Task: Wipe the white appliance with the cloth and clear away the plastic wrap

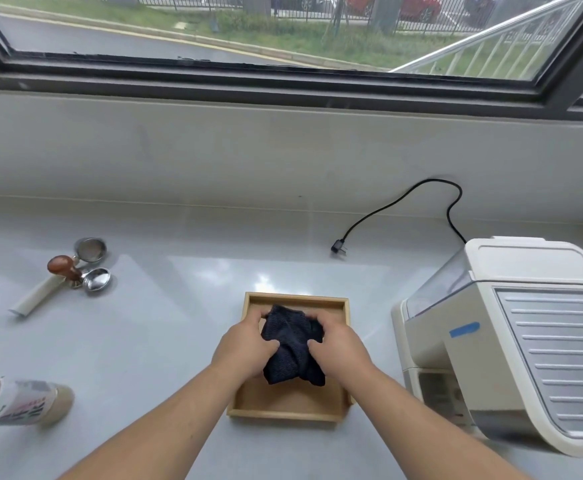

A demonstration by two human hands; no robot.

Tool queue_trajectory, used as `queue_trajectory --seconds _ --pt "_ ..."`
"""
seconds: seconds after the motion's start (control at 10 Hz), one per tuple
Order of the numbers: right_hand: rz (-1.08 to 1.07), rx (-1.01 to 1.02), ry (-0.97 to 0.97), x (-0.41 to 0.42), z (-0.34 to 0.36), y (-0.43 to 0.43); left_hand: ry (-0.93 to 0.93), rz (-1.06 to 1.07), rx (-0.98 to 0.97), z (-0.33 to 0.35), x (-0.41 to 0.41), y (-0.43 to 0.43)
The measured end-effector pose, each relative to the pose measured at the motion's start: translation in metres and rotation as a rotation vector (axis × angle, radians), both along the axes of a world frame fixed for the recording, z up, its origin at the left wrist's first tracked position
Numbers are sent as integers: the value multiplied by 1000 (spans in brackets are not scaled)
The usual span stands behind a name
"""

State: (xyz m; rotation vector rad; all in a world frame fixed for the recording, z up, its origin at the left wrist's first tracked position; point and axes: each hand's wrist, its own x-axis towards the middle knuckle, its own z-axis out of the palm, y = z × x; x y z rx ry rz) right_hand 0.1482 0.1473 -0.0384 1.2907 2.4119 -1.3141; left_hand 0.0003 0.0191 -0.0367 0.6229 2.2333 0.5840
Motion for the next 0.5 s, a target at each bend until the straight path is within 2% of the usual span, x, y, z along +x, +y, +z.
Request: queue_trajectory --seconds 0.3,0.5 --pt "42 78 -96 -2 -9 0 161 -61 -111 -3 1 -3" --pt "24 210 -65 -4 1 6 329 -84 -76 7 -4 1"
